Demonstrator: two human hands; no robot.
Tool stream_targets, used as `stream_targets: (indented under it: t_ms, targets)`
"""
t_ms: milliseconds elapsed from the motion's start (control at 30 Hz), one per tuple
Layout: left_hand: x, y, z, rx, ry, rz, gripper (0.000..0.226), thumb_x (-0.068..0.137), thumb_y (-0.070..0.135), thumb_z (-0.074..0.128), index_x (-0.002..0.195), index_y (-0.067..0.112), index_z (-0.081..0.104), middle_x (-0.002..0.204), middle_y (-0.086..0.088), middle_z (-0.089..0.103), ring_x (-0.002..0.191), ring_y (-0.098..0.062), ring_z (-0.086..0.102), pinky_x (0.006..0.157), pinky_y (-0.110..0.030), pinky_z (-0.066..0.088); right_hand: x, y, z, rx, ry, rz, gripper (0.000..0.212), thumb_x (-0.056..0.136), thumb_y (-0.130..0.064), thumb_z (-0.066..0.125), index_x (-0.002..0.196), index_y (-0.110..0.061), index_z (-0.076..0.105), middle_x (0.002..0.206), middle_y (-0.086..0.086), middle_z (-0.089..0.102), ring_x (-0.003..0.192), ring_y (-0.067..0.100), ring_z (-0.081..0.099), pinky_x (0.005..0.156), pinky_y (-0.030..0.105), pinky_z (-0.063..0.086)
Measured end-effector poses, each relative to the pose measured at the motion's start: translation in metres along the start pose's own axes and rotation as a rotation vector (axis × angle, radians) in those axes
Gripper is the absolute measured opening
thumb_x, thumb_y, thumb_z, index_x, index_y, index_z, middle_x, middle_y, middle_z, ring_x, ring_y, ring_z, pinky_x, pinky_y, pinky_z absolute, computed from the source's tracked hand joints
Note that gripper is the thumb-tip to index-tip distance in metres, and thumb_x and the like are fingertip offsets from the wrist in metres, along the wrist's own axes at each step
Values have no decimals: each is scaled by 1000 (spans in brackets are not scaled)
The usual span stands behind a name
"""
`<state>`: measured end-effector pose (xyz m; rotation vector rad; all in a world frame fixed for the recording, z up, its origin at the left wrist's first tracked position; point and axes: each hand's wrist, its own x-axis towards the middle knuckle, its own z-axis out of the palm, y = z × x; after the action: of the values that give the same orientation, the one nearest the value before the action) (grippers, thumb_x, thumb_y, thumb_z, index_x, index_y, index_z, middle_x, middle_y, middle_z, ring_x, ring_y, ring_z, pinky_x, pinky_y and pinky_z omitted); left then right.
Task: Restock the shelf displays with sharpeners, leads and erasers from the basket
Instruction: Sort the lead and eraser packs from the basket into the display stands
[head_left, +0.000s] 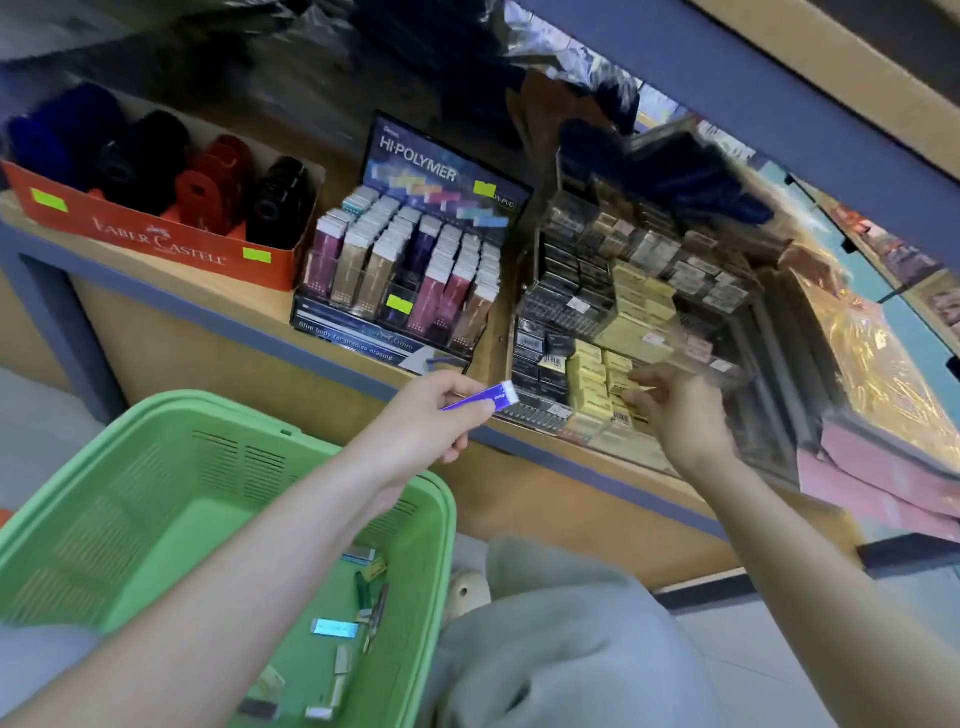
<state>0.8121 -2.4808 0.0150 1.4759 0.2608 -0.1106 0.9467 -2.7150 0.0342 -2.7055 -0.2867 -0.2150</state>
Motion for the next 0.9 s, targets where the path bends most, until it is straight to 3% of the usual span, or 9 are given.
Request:
stream_targets:
  t_ms: [167, 267, 333, 433, 533, 600, 667, 767, 900]
  targets:
    - [4, -1, 10, 21, -7, -14, 13, 93, 19, 57, 106, 15, 59, 71, 3, 54, 52, -3, 47, 51, -12, 40, 5, 10, 4, -100, 62, -24, 15, 85, -17, 70, 99, -10, 70, 113, 12, 62, 72, 12, 54, 69, 22, 37]
    - [5, -1, 11, 31, 17, 16, 14, 95, 13, 53, 104, 18, 63, 77, 1, 59, 58, -3, 52, 58, -10, 46, -3, -3, 5, -55, 92, -78, 12, 90, -16, 64, 100, -10, 67, 117, 14, 58, 65, -1, 49, 62, 12, 33]
    - [6, 0, 11, 62, 32, 60, 15, 95, 12, 53, 104, 19, 62, 81, 0, 62, 62, -3, 54, 58, -5, 44, -16, -25, 4, 46, 85, -164, 8, 94, -16, 57, 95, -14, 65, 105, 9, 64, 65, -3, 52, 61, 5, 37]
    - [7, 1, 12, 41, 83, 118, 13, 90, 12, 62, 98, 20, 55, 83, -2, 66, 58, 0, 58, 57, -5, 44, -41, -65, 6, 268, -133, -187, 12, 97, -22, 52, 90, -19, 62, 78, -7, 65, 65, 1, 59, 62, 9, 44]
    - [7, 1, 11, -25, 135, 161, 18, 86, 7, 66, 91, 17, 51, 83, -6, 67, 58, -1, 61, 60, -10, 49, -62, -92, 13, 470, -399, -151, 13, 96, -17, 53, 97, -11, 65, 81, 0, 69, 67, 5, 63, 67, 23, 54]
    - [4, 3, 10, -40, 159, 197, 17, 85, 5, 66, 90, 15, 53, 82, -5, 66, 59, -3, 61, 64, -14, 51, -70, -99, 15, 596, -475, -131, 9, 94, -12, 55, 95, -12, 64, 82, 0, 71, 66, 8, 64, 66, 23, 54]
    - [1, 4, 8, 5, 188, 234, 16, 85, 7, 66, 90, 16, 54, 83, -2, 65, 64, -7, 61, 65, -17, 51, -71, -103, 15, 666, -443, -132, 12, 94, -9, 56, 92, -16, 65, 77, -3, 70, 67, 8, 64, 67, 23, 54]
    - [-1, 8, -1, 255, 283, 359, 11, 89, 15, 63, 92, 22, 56, 90, 7, 61, 77, -4, 57, 67, -9, 44, -63, -110, 8, 696, -309, -121, 15, 92, -7, 58, 88, -19, 66, 69, -3, 67, 63, 5, 63, 60, 15, 51]
    - [4, 25, -26, 465, 382, 517, 18, 93, 16, 54, 110, 22, 56, 106, 10, 48, 94, -6, 51, 83, -15, 38, -32, -131, -2, 680, -86, -134, 7, 88, -10, 66, 86, -16, 62, 72, -2, 67, 64, 8, 65, 64, 18, 52]
